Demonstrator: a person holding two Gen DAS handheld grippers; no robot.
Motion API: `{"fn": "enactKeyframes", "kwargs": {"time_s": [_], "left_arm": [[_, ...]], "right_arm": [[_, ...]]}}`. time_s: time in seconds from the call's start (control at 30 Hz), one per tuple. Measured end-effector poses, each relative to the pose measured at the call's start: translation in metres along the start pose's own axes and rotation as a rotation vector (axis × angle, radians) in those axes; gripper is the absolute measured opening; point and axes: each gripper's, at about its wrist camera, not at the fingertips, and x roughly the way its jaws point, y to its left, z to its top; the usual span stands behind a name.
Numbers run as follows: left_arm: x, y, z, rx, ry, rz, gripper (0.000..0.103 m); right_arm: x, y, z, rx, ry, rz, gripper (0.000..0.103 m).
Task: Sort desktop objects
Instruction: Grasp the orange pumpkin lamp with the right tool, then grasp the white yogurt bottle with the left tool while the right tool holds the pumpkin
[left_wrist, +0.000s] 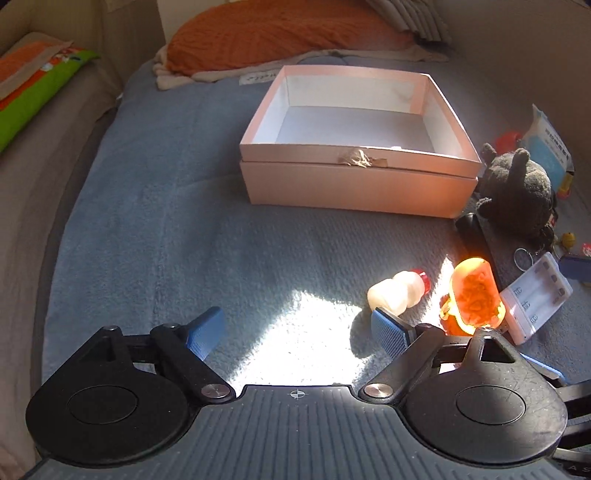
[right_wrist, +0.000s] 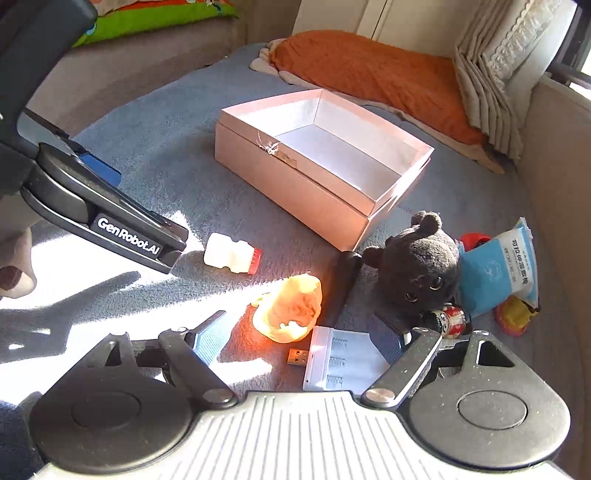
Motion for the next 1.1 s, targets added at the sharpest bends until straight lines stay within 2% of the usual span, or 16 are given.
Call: {"fn": "enactKeyframes", "kwargs": {"time_s": [0.03, 0.07, 0.1, 0.13, 0.2, 0.23, 0.43, 0.6, 0.7, 0.8, 0.83, 0.9, 0.97, 1.07, 1.1], "left_arm": [[-0.001, 0.003, -0.001, -0.001, 0.007, 0.005, 0.095], [-0.002, 0.006, -0.002, 0.001, 0.018, 0.007, 0.095], [-0.002, 0.007, -0.003, 0.000, 0.023, 0.005, 0.095], [-0.003, 0.010, -0.004, -0.003, 0.025, -0.001, 0.095], [-0.004, 0.013, -0.006, -0.010, 0.027, -0.015, 0.095], [-0.003, 0.013, -0.007, -0.014, 0.029, -0.020, 0.095], [0.000, 0.004, -0.005, 0.003, 0.025, -0.058, 0.095], [0.006, -0.011, -0.002, 0.013, 0.046, -0.107, 0.095], [0.009, -0.022, 0.000, 0.010, 0.061, -0.170, 0.095], [0.011, -0.040, 0.002, 0.045, 0.067, -0.237, 0.094], [0.014, -0.048, 0.003, 0.061, 0.077, -0.241, 0.093], [0.023, -0.058, 0.006, 0.069, 0.101, -0.221, 0.086], [0.036, -0.061, 0.012, 0.041, 0.125, -0.199, 0.081], [0.045, -0.064, 0.021, 0.019, 0.123, -0.177, 0.080], [0.047, -0.066, 0.024, 0.027, 0.117, -0.161, 0.074]], "right_arm": [[0.010, 0.005, 0.002, -0.011, 0.013, -0.029, 0.081], [0.024, 0.007, 0.005, -0.017, 0.042, -0.046, 0.076], [0.033, 0.006, 0.006, -0.017, 0.070, -0.039, 0.070], [0.041, 0.004, 0.008, -0.011, 0.108, -0.017, 0.057], [0.041, 0.000, 0.011, 0.003, 0.114, -0.006, 0.052], [0.037, -0.003, 0.014, 0.015, 0.121, 0.008, 0.043], [-0.003, -0.024, 0.011, 0.069, 0.113, 0.015, 0.043], [-0.034, -0.043, -0.010, 0.150, 0.148, 0.079, 0.043], [-0.039, -0.046, -0.024, 0.193, 0.194, 0.087, 0.043], [-0.039, -0.047, -0.036, 0.199, 0.202, 0.073, 0.043], [-0.038, -0.046, -0.041, 0.191, 0.206, 0.064, 0.043], [-0.036, -0.046, -0.046, 0.183, 0.208, 0.057, 0.043], [-0.037, -0.048, -0.047, 0.180, 0.197, 0.058, 0.043], [-0.035, -0.049, -0.048, 0.188, 0.198, 0.070, 0.043], [-0.033, -0.049, -0.048, 0.187, 0.202, 0.072, 0.043]]}}
